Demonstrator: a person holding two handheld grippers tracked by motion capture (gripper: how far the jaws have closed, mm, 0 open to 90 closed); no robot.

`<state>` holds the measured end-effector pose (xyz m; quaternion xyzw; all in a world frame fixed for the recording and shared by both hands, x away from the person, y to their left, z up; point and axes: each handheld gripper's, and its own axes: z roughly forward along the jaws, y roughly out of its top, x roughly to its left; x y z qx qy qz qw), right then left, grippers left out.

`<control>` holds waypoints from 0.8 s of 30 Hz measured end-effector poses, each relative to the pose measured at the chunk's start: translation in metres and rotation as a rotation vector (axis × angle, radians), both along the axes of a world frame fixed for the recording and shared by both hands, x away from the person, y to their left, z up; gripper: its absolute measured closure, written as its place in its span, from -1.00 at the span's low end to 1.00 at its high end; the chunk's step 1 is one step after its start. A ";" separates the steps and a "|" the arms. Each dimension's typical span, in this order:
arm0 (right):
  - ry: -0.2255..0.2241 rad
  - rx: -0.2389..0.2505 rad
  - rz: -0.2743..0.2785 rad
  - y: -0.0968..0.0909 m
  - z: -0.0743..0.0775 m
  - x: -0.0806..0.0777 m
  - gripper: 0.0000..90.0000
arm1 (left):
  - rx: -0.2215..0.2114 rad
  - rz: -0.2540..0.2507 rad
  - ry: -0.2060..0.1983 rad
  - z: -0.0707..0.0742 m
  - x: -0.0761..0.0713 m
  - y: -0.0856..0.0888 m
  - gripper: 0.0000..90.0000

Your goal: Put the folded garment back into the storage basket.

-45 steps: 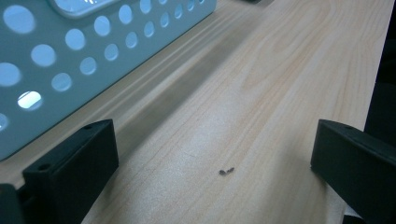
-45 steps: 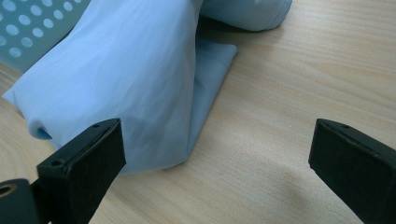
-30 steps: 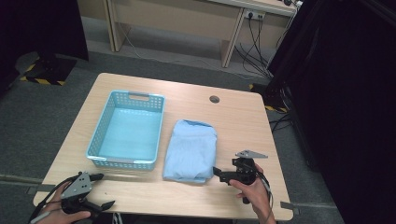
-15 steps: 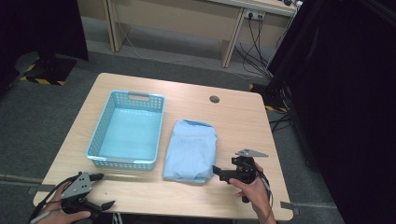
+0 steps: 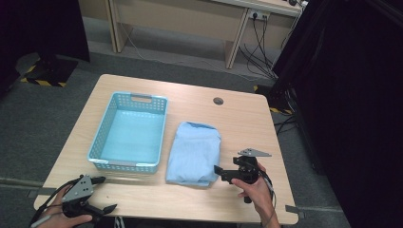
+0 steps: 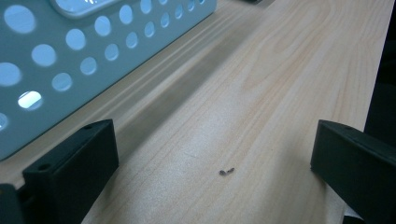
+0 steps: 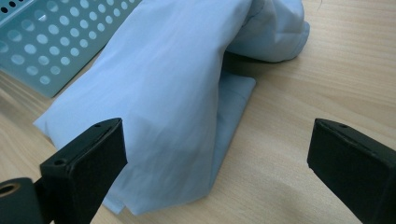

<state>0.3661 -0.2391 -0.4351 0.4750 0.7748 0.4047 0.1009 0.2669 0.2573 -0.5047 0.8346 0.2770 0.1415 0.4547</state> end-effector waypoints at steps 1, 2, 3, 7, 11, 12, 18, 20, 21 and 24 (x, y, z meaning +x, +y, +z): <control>-0.001 0.001 0.002 0.001 0.000 0.000 -0.89 | 0.000 0.000 0.000 0.000 0.000 0.000 -1.00; -0.001 0.001 0.004 0.001 0.000 0.000 -0.89 | 0.000 0.000 0.000 0.000 0.000 0.000 -1.00; -0.002 0.001 0.006 0.002 0.000 0.001 -0.88 | -0.001 0.001 0.000 0.000 0.000 0.000 -1.00; -0.005 0.005 0.011 0.003 0.001 0.001 -0.88 | -0.002 0.001 0.001 0.000 0.000 0.000 -1.00; -0.006 0.009 0.010 0.004 0.002 0.002 -0.87 | -0.003 0.002 0.002 0.000 0.000 0.000 -1.00; -0.006 0.010 0.011 0.004 0.002 0.003 -0.87 | -0.003 0.003 0.002 0.000 0.000 0.000 -1.00; -0.003 0.025 0.021 0.006 0.002 0.006 -0.86 | -0.003 0.003 0.002 0.000 0.000 0.000 -1.00; -0.002 0.027 0.025 0.008 0.001 0.008 -0.86 | -0.003 0.003 0.001 0.000 0.000 0.000 -1.00; 0.000 0.027 0.026 0.008 0.001 0.008 -0.86 | -0.003 0.003 0.002 0.000 0.000 0.000 -1.00; 0.000 0.029 0.032 0.011 0.001 0.011 -0.85 | -0.002 0.003 0.001 0.000 0.000 0.000 -1.00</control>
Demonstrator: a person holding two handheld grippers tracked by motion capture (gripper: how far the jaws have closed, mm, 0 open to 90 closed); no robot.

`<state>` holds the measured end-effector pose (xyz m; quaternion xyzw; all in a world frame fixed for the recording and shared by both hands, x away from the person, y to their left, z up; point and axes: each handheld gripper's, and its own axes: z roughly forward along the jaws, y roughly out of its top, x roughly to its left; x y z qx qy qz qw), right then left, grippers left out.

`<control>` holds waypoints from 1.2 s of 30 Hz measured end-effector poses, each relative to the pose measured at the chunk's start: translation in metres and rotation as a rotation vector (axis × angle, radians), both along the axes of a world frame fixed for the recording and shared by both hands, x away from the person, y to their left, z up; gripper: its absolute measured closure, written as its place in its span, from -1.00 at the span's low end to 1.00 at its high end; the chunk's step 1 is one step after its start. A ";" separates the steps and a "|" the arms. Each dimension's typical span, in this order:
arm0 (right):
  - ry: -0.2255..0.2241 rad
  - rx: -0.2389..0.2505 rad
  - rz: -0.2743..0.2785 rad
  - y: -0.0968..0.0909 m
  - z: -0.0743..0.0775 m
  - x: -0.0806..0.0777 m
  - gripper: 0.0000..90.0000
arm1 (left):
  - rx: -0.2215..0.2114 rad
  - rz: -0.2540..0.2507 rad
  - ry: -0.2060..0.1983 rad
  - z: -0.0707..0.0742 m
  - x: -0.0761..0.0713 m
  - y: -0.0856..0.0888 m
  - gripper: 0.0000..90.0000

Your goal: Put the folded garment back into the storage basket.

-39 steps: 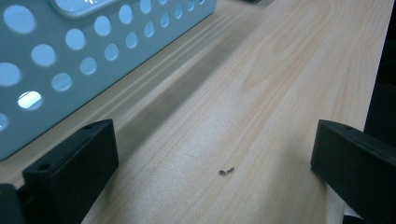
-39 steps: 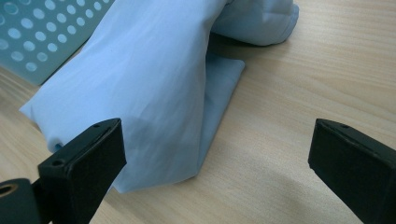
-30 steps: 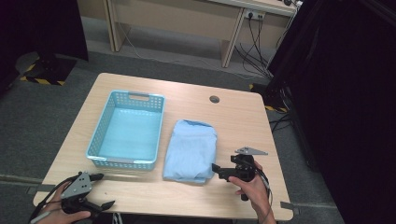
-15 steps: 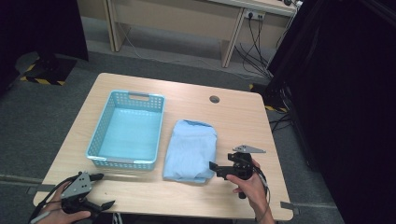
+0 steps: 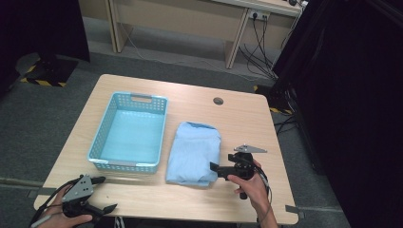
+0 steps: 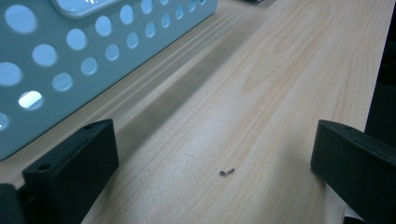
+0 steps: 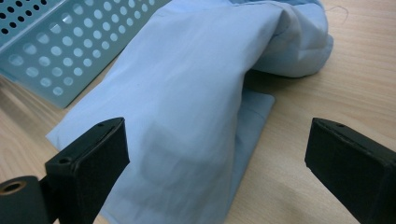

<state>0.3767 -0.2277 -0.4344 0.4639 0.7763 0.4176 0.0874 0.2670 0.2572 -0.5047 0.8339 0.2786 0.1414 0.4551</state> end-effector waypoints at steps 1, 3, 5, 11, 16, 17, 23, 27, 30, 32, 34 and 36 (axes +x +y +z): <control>0.002 0.002 0.003 0.001 0.000 0.000 -0.85 | 0.000 0.000 0.000 0.000 0.000 0.000 -1.00; 0.002 0.006 0.007 0.003 0.000 0.001 -0.85 | 0.000 0.000 0.000 0.000 0.000 0.000 -1.00; -0.002 0.006 0.011 0.005 0.001 0.002 -0.85 | 0.001 0.000 0.000 0.000 0.000 0.000 -1.00; 0.009 0.021 0.010 0.006 0.000 0.008 -0.84 | -0.001 0.000 0.000 0.000 0.000 0.000 -1.00; 0.014 0.032 0.017 0.009 -0.002 0.013 -0.83 | 0.001 0.001 0.000 0.000 0.000 0.000 -1.00; 0.015 0.032 0.018 0.010 -0.002 0.014 -0.83 | 0.001 0.000 -0.001 0.000 0.000 0.000 -1.00; 0.016 0.043 0.022 0.011 -0.002 0.018 -0.81 | -0.001 0.000 -0.001 0.000 0.000 0.000 -1.00; 0.016 0.045 0.027 0.014 -0.001 0.019 -0.81 | 0.002 0.000 -0.001 0.000 0.000 0.000 -1.00; 0.014 0.048 0.029 0.015 -0.001 0.021 -0.80 | 0.001 0.000 -0.001 0.000 0.000 0.000 -1.00; 0.017 0.054 0.027 0.015 -0.002 0.023 -0.80 | 0.001 0.000 -0.001 0.000 0.000 0.000 -1.00; 0.021 0.061 0.026 0.016 -0.002 0.025 -0.79 | 0.002 0.000 -0.001 0.000 0.000 0.000 -1.00; 0.025 0.064 0.028 0.016 -0.003 0.026 -0.78 | 0.002 0.000 -0.002 0.000 0.000 0.000 -1.00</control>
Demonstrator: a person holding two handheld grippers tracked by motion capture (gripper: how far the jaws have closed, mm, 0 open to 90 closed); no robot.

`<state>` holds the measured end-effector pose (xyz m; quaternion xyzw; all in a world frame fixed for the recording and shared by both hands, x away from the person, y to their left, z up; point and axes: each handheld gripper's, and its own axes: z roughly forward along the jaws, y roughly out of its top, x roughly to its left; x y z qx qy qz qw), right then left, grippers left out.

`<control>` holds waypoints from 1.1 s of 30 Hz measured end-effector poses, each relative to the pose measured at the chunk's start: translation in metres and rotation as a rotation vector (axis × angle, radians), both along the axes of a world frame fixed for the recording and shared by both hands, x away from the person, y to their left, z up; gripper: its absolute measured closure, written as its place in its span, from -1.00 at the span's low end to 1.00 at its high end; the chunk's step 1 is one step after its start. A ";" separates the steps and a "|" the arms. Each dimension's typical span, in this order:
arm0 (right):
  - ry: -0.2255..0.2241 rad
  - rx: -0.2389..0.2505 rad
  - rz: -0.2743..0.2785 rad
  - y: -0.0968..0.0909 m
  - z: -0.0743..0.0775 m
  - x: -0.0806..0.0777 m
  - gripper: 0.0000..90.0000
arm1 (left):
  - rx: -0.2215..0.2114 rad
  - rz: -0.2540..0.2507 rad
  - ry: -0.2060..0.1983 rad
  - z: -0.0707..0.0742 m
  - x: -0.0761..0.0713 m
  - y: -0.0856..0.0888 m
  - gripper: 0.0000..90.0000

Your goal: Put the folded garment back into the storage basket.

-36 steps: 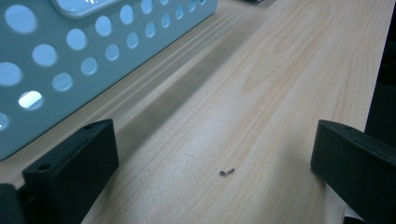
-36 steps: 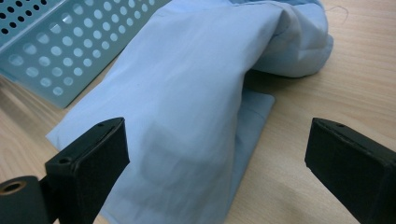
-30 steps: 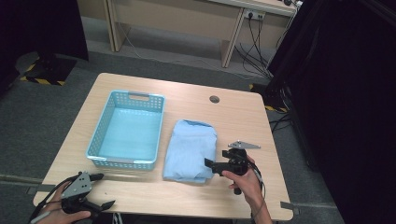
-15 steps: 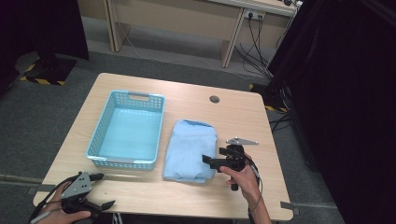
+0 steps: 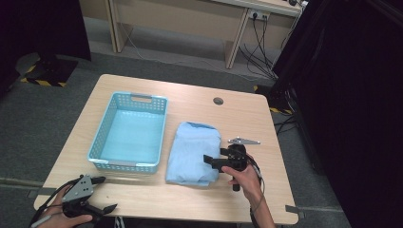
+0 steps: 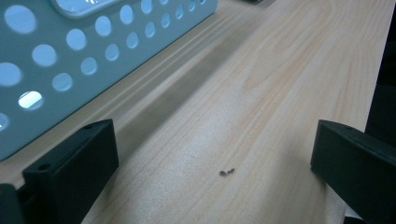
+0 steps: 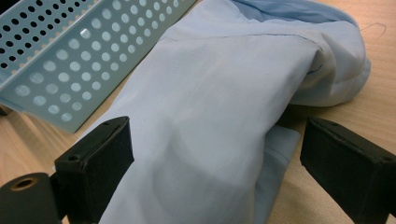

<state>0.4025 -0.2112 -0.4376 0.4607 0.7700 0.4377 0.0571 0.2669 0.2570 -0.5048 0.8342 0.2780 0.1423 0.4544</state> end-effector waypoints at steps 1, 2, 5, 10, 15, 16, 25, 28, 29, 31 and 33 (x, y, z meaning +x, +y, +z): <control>0.001 0.001 0.000 0.000 0.000 0.001 -0.78 | 0.000 0.000 0.000 0.000 0.000 0.000 -1.00; 0.003 0.004 0.002 0.001 -0.001 0.001 -0.78 | -0.001 0.001 0.002 0.000 0.000 0.000 -1.00; 0.009 0.009 0.004 0.003 -0.002 0.003 -0.76 | -0.001 0.001 0.002 0.000 0.000 0.000 -1.00; 0.009 0.016 0.011 0.006 -0.003 0.006 -0.74 | -0.001 0.001 0.002 0.000 0.000 0.000 -1.00; 0.012 0.019 0.015 0.007 -0.003 0.008 -0.72 | 0.000 0.001 0.001 0.000 0.000 0.000 -1.00; 0.016 0.025 0.017 0.008 -0.003 0.009 -0.71 | 0.000 0.001 0.001 0.000 0.000 0.000 -1.00; 0.029 0.043 0.033 0.013 -0.006 0.014 -0.63 | 0.000 0.001 0.000 0.000 0.000 0.000 -1.00; 0.032 0.043 0.036 0.014 -0.006 0.015 -0.61 | 0.000 0.002 0.001 0.000 0.000 0.000 -1.00; 0.032 0.042 0.040 0.015 -0.007 0.015 -0.60 | 0.001 0.001 -0.001 0.000 0.000 0.000 -1.00; 0.035 0.046 0.043 0.017 -0.008 0.018 -0.58 | -0.001 0.002 0.000 0.000 0.000 0.000 -1.00; 0.038 0.051 0.046 0.018 -0.008 0.019 -0.56 | -0.001 0.002 0.000 0.000 0.000 0.000 -1.00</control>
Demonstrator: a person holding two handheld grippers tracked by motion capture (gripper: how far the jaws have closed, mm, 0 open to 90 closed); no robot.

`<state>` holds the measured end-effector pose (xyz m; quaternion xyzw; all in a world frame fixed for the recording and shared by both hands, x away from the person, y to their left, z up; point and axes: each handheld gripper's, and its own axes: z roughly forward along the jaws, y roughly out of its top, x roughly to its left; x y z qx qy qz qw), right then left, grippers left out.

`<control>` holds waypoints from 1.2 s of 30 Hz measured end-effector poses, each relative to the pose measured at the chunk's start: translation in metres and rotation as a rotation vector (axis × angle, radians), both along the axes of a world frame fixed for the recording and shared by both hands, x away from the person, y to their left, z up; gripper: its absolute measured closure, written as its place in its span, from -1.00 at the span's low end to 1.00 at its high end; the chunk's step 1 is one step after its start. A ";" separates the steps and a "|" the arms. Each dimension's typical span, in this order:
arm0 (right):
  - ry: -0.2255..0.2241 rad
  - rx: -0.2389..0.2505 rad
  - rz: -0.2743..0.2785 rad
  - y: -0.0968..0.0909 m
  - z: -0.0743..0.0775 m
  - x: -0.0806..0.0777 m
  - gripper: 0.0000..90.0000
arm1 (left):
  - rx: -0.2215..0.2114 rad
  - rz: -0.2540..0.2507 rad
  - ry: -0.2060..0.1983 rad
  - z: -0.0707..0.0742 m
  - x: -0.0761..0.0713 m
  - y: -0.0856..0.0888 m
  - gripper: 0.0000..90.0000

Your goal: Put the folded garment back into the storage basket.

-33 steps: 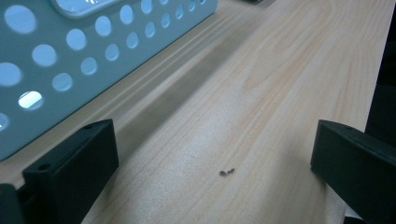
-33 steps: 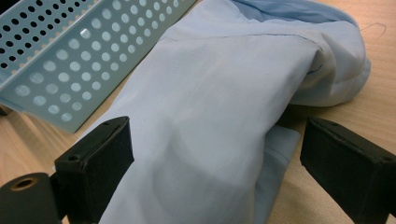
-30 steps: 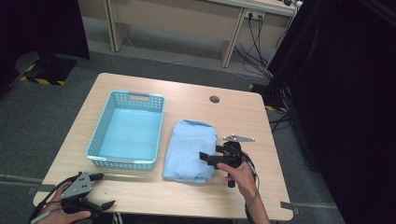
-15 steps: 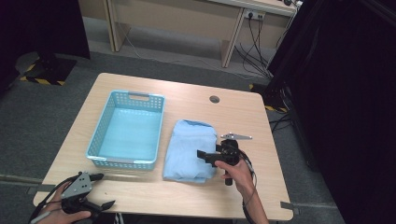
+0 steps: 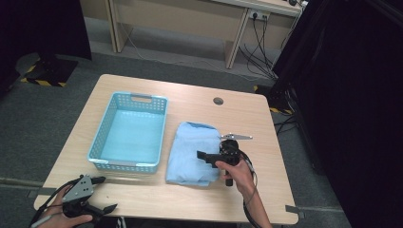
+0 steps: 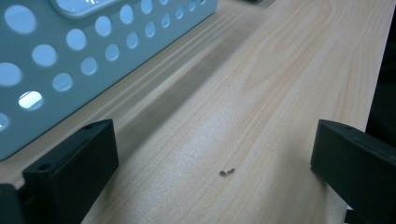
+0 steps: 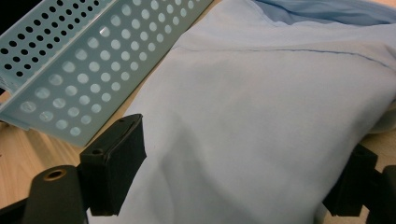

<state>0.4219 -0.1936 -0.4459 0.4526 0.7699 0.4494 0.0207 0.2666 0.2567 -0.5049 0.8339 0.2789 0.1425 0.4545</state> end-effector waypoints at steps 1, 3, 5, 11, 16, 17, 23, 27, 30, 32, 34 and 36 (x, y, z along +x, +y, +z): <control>0.002 0.003 -0.001 0.001 -0.001 0.001 -0.55 | 0.001 -0.001 -0.002 0.000 0.000 0.000 -1.00; 0.007 0.004 0.004 0.001 -0.001 0.002 -0.52 | 0.001 -0.001 -0.002 0.000 0.000 0.000 -1.00; 0.007 0.005 0.007 0.002 -0.002 0.003 -0.49 | 0.001 -0.001 -0.001 0.000 0.000 0.000 -1.00; 0.017 0.020 0.009 0.002 -0.003 0.007 -0.41 | 0.001 -0.001 -0.001 0.000 0.000 0.000 -1.00; 0.031 0.028 0.010 0.003 -0.006 0.010 -0.29 | 0.000 -0.001 -0.001 0.000 0.000 0.000 -1.00; 0.032 0.031 0.012 0.003 -0.008 0.010 -0.24 | 0.000 -0.001 -0.001 0.000 0.000 0.000 -1.00; 0.051 0.067 0.031 0.003 -0.014 0.011 0.20 | 0.000 -0.001 -0.001 0.000 0.000 0.000 -1.00; 0.050 0.095 0.038 0.003 -0.013 0.010 0.42 | 0.000 -0.001 -0.001 0.000 0.000 0.000 -1.00; 0.051 0.132 0.035 0.002 -0.011 0.009 0.56 | 0.001 -0.001 -0.001 0.000 0.000 0.000 -1.00; 0.043 0.137 0.040 0.001 -0.010 0.008 0.61 | 0.001 -0.001 -0.001 0.000 0.000 0.000 -1.00; 0.038 0.145 0.041 0.002 -0.008 0.006 0.66 | 0.000 -0.001 -0.001 0.000 0.000 0.000 -1.00; 0.029 0.153 0.037 0.002 -0.006 0.005 0.69 | 0.001 -0.001 -0.001 0.000 0.000 0.000 -1.00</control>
